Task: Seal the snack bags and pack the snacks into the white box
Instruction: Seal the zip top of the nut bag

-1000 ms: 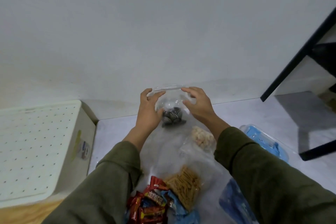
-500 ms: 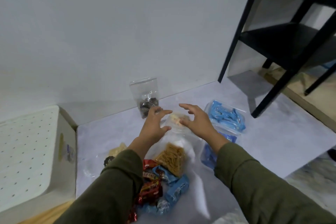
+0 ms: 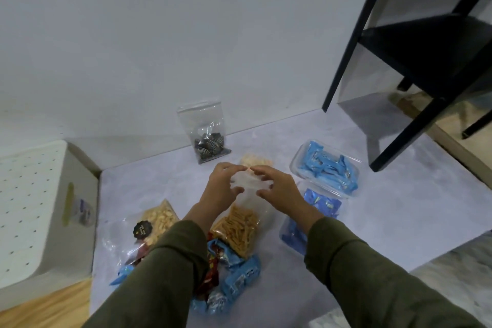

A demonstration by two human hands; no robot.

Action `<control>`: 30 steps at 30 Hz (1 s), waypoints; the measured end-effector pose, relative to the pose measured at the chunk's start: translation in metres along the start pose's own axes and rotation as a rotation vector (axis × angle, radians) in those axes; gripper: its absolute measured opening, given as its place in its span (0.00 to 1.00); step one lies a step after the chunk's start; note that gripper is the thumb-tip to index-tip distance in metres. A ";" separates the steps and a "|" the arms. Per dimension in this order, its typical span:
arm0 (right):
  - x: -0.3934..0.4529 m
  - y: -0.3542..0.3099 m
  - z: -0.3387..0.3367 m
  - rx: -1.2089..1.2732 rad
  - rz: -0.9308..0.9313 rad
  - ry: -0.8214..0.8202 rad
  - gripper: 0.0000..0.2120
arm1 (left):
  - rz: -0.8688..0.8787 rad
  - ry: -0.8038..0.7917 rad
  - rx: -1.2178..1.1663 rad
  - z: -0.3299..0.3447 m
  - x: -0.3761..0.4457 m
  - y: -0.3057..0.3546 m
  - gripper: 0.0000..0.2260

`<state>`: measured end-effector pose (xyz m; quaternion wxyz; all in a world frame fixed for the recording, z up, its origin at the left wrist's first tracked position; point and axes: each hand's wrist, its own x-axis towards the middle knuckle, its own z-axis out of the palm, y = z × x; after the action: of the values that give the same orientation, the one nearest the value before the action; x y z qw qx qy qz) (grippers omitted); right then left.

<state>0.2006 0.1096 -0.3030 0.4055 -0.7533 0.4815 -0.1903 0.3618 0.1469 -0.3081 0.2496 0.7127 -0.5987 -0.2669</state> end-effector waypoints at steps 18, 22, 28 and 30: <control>0.044 -0.087 -0.068 0.061 -0.270 0.230 0.12 | 0.060 0.530 -0.171 -0.076 0.009 0.083 0.13; 0.037 -0.117 -0.074 0.094 -0.324 0.315 0.06 | 0.138 0.604 -0.179 -0.105 0.002 0.097 0.09; 0.022 -0.156 -0.076 -0.006 -0.358 0.409 0.04 | 0.293 0.683 -0.079 -0.140 -0.011 0.112 0.05; 0.018 -0.165 -0.076 -0.038 -0.353 0.431 0.04 | 0.329 0.687 -0.050 -0.145 -0.013 0.112 0.04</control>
<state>0.2516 0.0951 -0.1282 0.2403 -0.7752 0.4215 -0.4047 0.3778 0.1473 -0.1256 0.4926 0.6485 -0.5801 0.0166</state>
